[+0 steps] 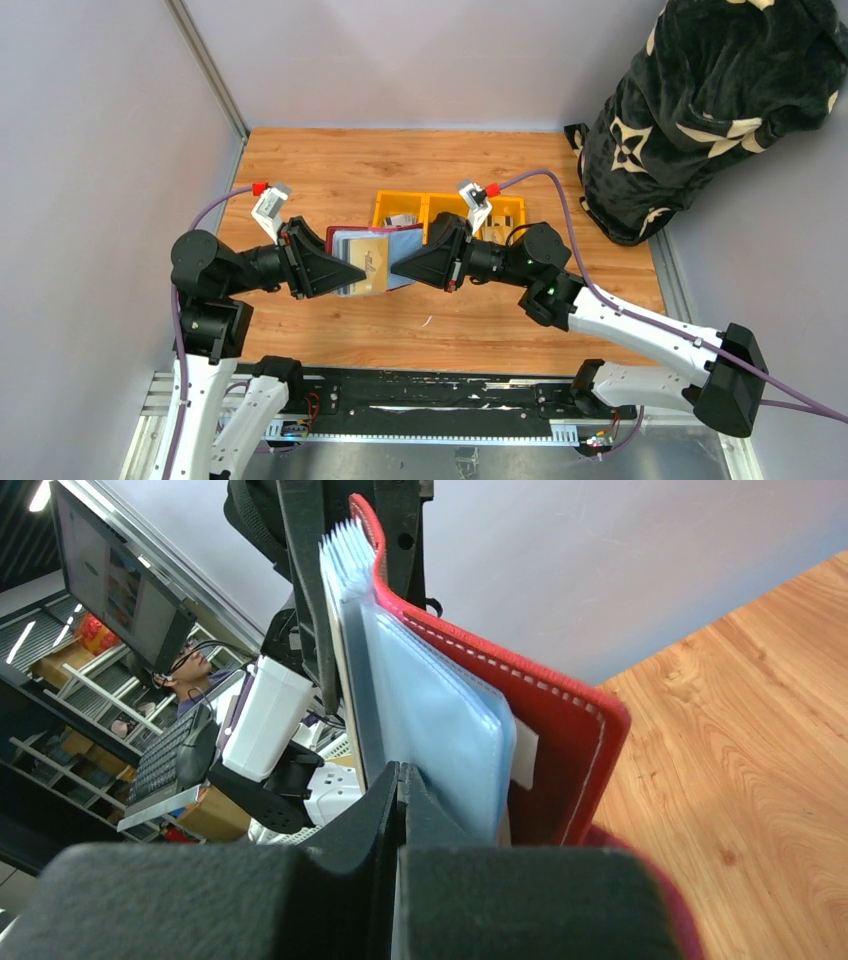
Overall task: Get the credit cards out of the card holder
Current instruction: Remove the credit card from the card holder.
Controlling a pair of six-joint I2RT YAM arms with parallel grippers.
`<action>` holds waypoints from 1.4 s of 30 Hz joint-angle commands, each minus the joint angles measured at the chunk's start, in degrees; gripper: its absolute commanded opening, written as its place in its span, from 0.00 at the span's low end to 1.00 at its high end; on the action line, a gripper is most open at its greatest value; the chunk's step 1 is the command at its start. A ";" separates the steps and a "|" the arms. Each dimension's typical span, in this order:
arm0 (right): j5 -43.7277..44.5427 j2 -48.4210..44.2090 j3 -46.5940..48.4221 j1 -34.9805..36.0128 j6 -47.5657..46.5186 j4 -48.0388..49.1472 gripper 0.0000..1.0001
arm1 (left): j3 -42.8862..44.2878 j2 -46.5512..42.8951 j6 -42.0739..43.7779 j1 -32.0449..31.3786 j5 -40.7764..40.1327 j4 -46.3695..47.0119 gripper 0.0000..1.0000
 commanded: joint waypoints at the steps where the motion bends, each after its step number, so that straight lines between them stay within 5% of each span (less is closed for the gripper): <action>1: 1.09 0.25 -0.74 -0.91 -0.17 0.62 0.02 | 1.80 -1.73 -1.82 -0.58 2.56 3.62 0.27; 6: -2.73 2.02 1.12 -0.81 2.18 4.13 0.37 | 0.75 -2.03 -1.30 -0.58 1.84 3.55 0.22; 18: -0.83 -4.50 4.53 -0.81 -3.37 -7.74 0.53 | 2.28 -0.82 9.94 -0.58 -0.77 -7.76 0.21; 32: -4.20 2.58 7.62 -0.64 -3.20 -8.83 0.53 | 3.03 -1.12 10.24 -0.58 -0.28 -8.35 0.22; 42: -6.41 7.08 8.72 -0.37 1.02 -2.24 0.22 | 2.34 -1.54 9.27 -0.58 -0.17 -7.46 0.32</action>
